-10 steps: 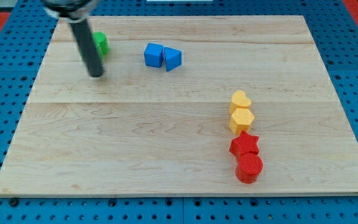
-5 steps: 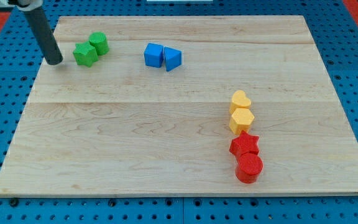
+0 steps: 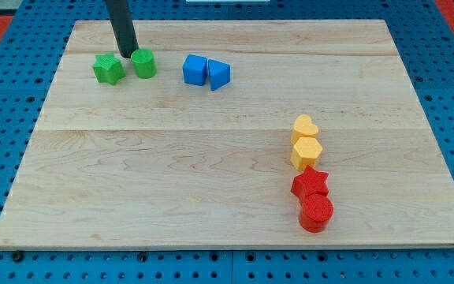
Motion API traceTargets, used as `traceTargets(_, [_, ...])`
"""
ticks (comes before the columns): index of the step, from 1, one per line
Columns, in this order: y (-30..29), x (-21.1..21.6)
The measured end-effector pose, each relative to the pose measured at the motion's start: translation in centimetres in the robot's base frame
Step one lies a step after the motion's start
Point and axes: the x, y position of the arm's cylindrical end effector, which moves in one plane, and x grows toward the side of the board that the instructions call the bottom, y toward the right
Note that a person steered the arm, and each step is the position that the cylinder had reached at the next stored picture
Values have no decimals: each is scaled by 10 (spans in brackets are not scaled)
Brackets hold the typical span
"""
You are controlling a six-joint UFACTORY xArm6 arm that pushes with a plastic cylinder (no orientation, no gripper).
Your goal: Place the green circle in between green star and blue cube
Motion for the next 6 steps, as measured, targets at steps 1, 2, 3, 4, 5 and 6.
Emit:
traceTargets(1, [1,0])
traceTargets(2, [8,0])
traceTargets(3, [24,0])
traceTargets(4, [44,-11])
traceTargets(5, [44,7])
traceTargets(6, [43,11])
